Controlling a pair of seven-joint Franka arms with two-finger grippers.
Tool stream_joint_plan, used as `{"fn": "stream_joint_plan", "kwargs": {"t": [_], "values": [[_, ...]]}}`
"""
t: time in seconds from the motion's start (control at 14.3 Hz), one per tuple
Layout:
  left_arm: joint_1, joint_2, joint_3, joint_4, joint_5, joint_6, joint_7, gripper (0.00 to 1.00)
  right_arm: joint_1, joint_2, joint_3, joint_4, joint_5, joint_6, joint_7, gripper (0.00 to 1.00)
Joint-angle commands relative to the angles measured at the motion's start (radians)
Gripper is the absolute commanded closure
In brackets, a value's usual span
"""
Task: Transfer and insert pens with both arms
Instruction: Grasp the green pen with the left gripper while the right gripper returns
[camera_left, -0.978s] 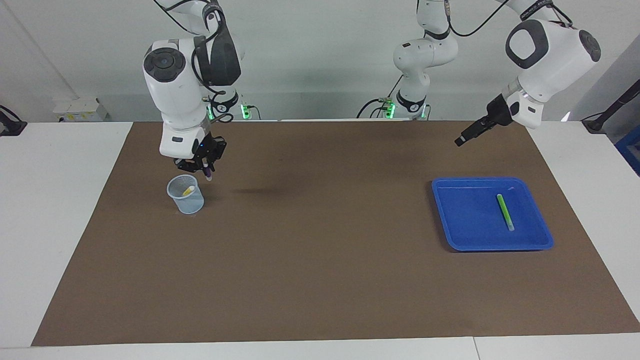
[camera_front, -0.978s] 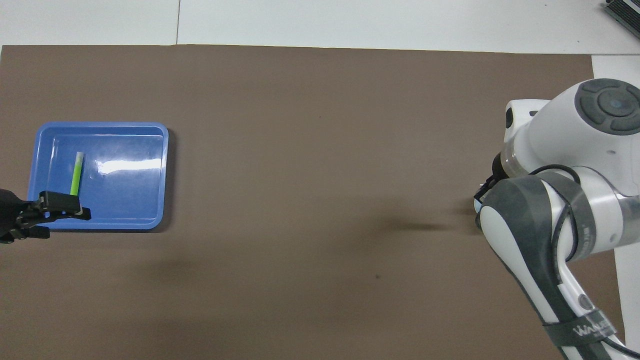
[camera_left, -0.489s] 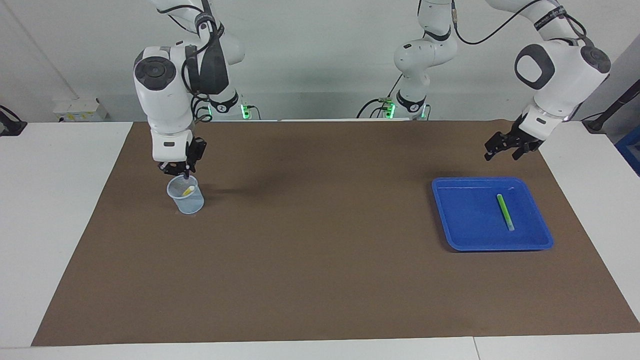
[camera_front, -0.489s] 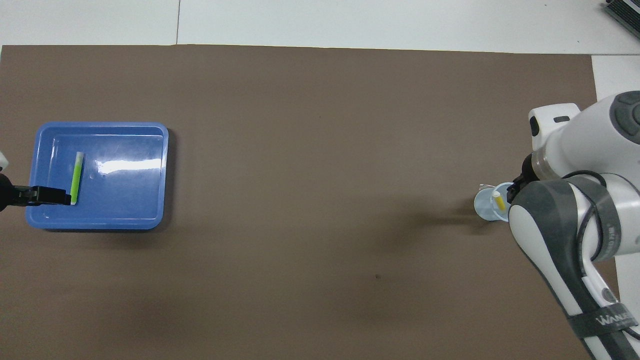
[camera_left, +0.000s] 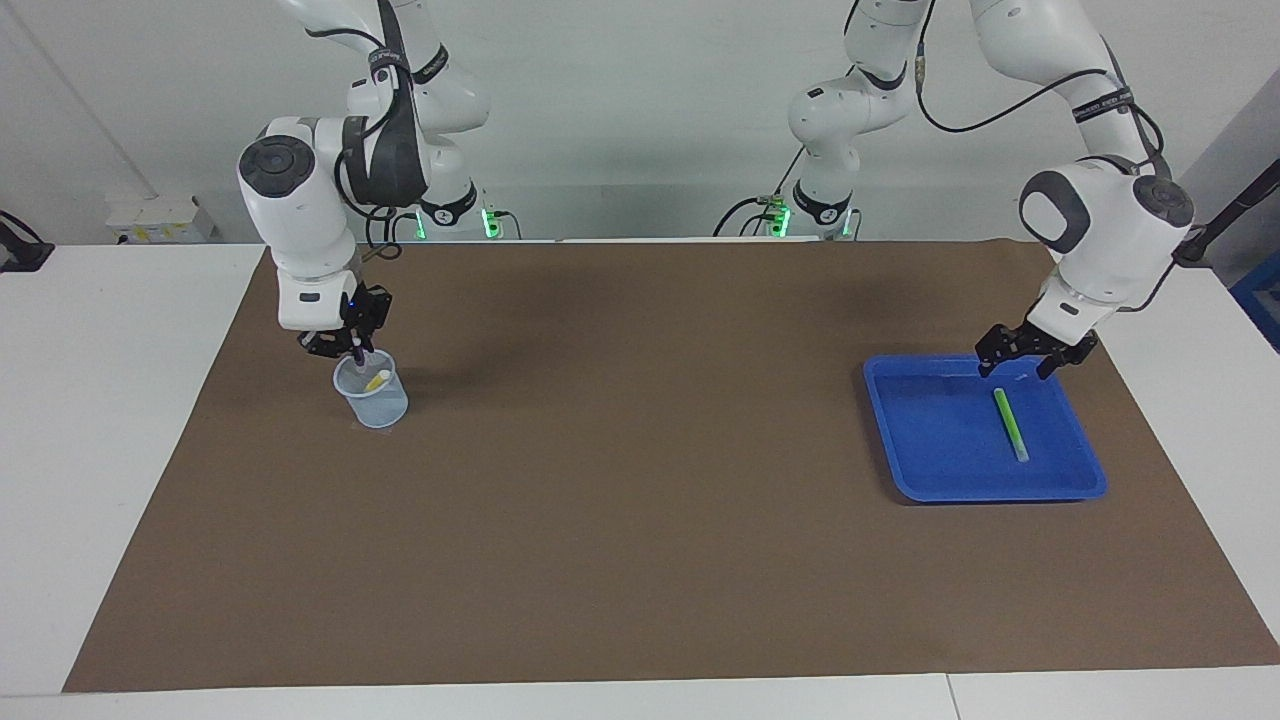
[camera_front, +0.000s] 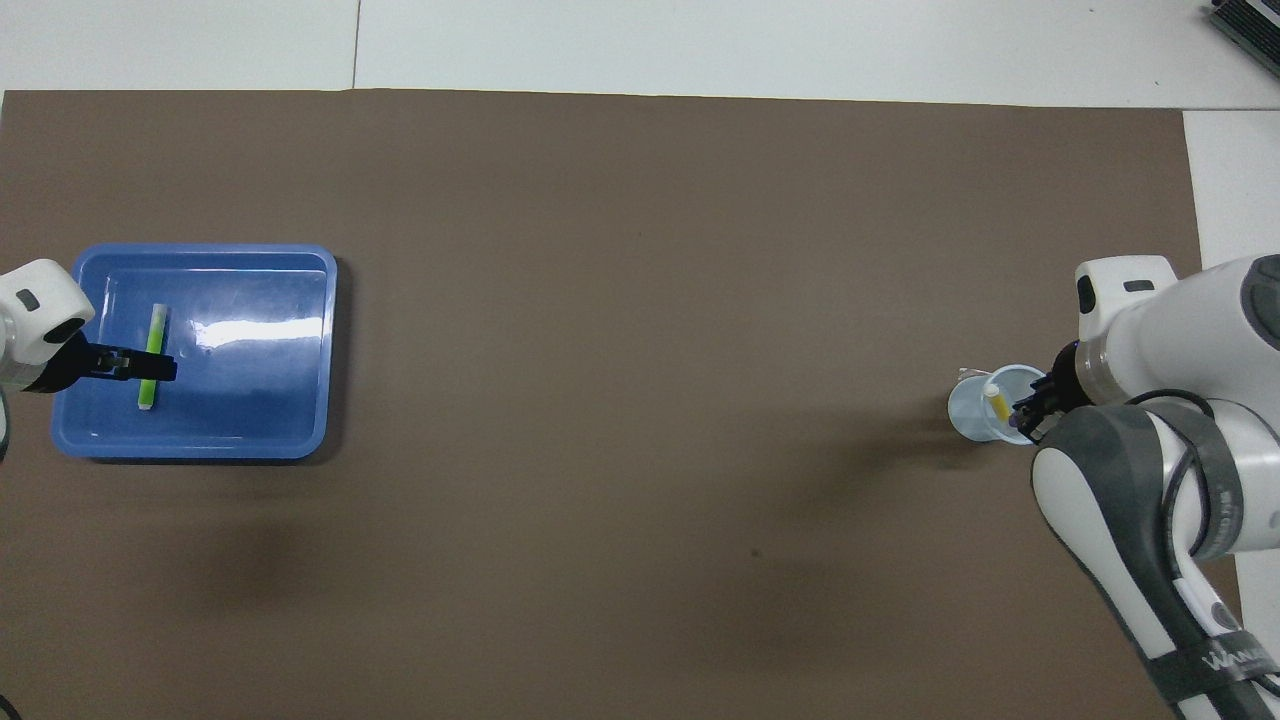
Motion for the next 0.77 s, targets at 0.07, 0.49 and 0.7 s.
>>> {"fn": "stream_joint_plan", "kwargs": {"t": [0.07, 0.49, 0.7], "values": [[0.030, 0.109, -0.007, 0.051, 0.025, 0.086, 0.025, 0.00, -0.012, -0.029, 0.010, -0.025, 0.047, 0.017, 0.012, 0.27], [0.029, 0.170, -0.007, 0.051, 0.025, 0.167, 0.024, 0.08, 0.012, -0.023, 0.012, -0.005, 0.293, 0.016, 0.128, 0.25], [0.030, 0.180, -0.007, 0.054, 0.025, 0.175, 0.025, 0.20, 0.061, -0.022, 0.012, -0.003, 0.390, 0.017, 0.275, 0.23]]}}
